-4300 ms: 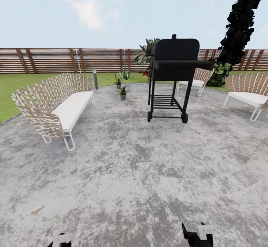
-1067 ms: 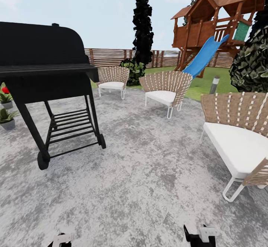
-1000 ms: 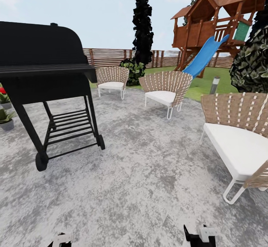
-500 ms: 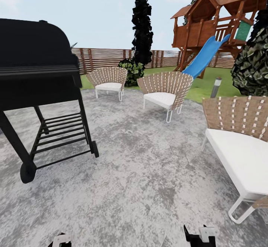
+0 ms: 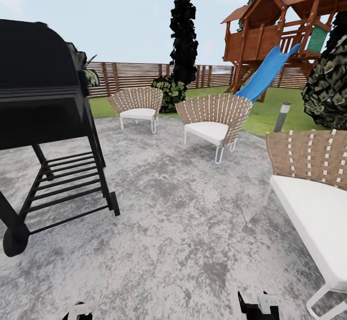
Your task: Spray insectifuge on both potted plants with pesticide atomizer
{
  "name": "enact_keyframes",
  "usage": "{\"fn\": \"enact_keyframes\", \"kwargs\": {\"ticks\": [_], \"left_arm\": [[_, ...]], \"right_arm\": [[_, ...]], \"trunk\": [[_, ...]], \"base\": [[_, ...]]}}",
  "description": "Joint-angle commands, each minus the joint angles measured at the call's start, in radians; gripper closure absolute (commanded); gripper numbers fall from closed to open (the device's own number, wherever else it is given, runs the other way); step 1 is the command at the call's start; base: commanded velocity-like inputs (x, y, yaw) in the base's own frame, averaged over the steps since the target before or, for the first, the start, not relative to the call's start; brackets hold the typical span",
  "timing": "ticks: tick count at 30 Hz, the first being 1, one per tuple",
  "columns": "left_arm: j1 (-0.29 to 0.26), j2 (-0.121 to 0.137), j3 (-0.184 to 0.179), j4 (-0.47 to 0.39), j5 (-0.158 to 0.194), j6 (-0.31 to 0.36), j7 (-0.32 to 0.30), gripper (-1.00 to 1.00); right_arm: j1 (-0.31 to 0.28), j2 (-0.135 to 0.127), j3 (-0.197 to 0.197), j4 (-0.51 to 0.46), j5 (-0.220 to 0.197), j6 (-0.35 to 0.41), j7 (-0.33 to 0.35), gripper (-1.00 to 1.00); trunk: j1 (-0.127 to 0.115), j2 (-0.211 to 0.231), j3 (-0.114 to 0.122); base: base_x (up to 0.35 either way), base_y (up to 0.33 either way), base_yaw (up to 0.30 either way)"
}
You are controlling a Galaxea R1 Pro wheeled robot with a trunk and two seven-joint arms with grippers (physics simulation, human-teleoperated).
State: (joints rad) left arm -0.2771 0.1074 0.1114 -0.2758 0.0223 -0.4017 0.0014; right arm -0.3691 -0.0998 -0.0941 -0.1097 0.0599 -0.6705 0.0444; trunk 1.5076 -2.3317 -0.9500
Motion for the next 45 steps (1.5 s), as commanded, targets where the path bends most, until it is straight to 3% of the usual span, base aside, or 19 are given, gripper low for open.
{"fn": "enact_keyframes", "kwargs": {"ticks": [1, 45], "left_arm": [[-0.001, 0.0, 0.001, 0.001, 0.002, -0.003, 0.0, 1.0], [-0.001, 0.0, 0.001, 0.0, 0.002, -0.003, 0.0, 1.0]], "right_arm": [[-0.001, 0.0, -0.009, 0.001, 0.006, -0.003, 0.005, -1.0], [-0.001, 0.0, -0.009, 0.001, 0.006, -0.002, 0.005, -1.0]], "trunk": [[0.0, 0.0, -0.001], [0.0, 0.0, -0.001]], "base": [[0.335, -0.094, 0.0], [0.335, -0.095, 0.0]]}}
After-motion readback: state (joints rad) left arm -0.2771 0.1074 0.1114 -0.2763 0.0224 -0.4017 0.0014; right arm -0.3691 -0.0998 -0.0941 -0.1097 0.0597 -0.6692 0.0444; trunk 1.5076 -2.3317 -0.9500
